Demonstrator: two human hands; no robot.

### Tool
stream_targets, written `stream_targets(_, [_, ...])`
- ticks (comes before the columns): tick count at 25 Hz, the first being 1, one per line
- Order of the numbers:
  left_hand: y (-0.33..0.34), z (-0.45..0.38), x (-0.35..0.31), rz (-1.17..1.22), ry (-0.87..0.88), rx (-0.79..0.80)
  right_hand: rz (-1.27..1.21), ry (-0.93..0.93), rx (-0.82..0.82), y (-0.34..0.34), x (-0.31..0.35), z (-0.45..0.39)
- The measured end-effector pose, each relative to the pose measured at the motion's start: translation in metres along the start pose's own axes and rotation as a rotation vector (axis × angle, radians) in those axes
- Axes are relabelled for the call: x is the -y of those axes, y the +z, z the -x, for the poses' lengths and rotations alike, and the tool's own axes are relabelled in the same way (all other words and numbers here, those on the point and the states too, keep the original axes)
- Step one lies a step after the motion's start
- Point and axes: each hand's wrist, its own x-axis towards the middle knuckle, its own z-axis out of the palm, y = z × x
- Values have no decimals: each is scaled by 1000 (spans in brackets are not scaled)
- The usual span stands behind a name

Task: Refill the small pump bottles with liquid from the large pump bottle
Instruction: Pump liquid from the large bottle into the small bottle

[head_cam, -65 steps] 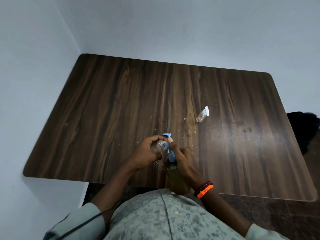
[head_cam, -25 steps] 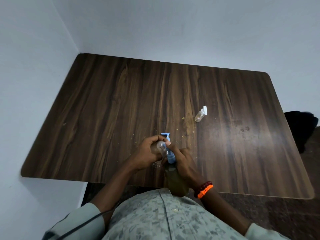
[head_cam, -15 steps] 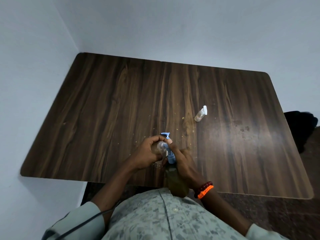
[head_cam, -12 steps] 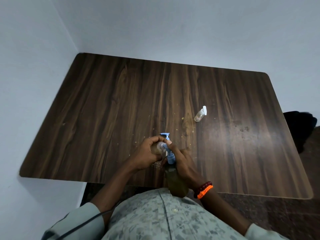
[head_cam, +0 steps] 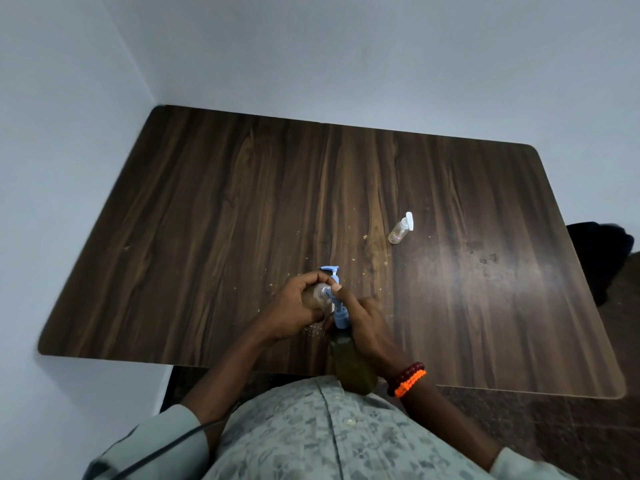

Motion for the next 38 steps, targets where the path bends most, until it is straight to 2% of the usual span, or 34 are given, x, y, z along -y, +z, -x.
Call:
stream_targets(10, [0,1,1,8,-29,-6,10,45,54,-1,2,3])
stream_targets(14, [1,2,1,-6,-44,25,-98,70,58,3,0,6])
stream_targets(23, [7,5,7,-24,-68,65,-159,310,140,-5,-24,24])
stream_targets(30, [9,6,3,4,-59,70,-256,297,74,3,-20,23])
stream_targets(34, [9,5,7,-72,-54,102,-323,391,79,1,-16,19])
stream_targets(38, [8,5,6,-61,-57,87,-266,284,37,3,-14,20])
